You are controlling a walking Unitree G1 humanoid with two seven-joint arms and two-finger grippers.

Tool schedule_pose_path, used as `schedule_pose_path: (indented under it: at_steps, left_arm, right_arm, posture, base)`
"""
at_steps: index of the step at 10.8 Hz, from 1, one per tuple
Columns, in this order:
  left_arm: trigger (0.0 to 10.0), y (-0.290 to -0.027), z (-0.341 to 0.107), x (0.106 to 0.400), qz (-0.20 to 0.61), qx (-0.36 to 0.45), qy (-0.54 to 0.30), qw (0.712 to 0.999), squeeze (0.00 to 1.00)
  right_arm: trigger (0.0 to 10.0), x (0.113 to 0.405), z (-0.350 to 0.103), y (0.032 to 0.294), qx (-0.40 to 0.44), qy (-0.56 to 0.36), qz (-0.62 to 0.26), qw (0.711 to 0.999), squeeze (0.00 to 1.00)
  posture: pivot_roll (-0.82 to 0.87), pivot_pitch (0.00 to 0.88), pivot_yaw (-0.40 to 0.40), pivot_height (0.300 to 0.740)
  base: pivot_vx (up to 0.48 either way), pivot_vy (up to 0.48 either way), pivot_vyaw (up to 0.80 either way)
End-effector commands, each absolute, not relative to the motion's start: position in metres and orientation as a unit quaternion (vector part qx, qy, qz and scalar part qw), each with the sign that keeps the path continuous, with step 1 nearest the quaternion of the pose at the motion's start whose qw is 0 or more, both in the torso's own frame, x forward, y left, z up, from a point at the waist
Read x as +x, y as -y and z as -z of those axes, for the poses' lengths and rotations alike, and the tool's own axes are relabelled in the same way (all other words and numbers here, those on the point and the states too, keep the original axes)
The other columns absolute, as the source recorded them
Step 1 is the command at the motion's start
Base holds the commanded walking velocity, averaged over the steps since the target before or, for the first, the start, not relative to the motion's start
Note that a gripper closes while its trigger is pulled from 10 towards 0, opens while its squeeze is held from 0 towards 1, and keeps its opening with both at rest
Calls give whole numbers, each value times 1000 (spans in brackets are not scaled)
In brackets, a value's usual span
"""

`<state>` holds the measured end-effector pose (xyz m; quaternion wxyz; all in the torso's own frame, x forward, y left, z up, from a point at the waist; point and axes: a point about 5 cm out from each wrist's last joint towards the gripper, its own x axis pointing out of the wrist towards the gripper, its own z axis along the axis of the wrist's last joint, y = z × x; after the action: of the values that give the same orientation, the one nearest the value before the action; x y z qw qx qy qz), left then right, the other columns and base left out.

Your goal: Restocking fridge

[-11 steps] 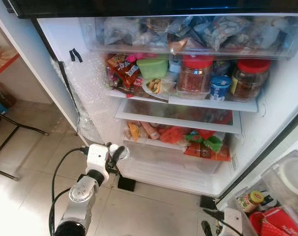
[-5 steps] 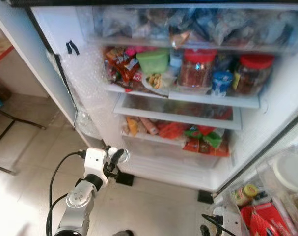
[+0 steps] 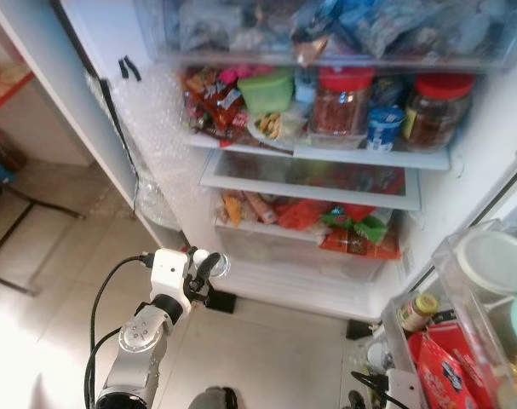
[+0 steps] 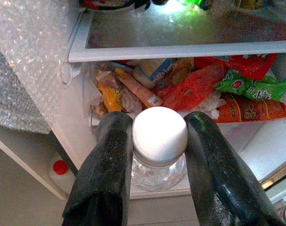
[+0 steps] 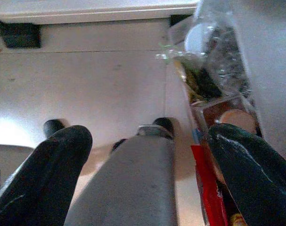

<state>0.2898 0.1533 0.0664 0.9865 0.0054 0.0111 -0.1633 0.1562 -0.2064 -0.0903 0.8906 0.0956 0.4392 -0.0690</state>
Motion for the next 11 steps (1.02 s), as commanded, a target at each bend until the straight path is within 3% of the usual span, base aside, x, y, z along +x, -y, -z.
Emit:
schedule_pose_path:
  at_steps: [1, 6, 8, 11]
  left_arm:
    - [10000, -154, -66, 287, 163, 0, -15, 986, 0]
    - [10000, -148, -65, 284, 170, -6, -18, 985, 0]
    - [10000, -146, -66, 284, 171, -7, -18, 985, 0]
    - [10000, -142, -68, 285, 179, -10, -16, 984, 0]
  right_arm:
    - [10000, 149, 93, 205, 93, -450, 62, 886, 0]
    - [10000, 148, 93, 206, 93, -449, 59, 887, 0]
    - [10000, 149, 93, 206, 87, -447, 50, 889, 0]
    - [10000, 150, 92, 206, 90, -441, 53, 891, 0]
  posture:
    - [73, 185, 96, 680]
    - [72, 170, 89, 680]
    - [72, 160, 89, 650]
    - [72, 168, 90, 650]
  base:
    - [0, 0, 0]
    - [0, 0, 0]
    - [0, 0, 0]
    - [0, 0, 0]
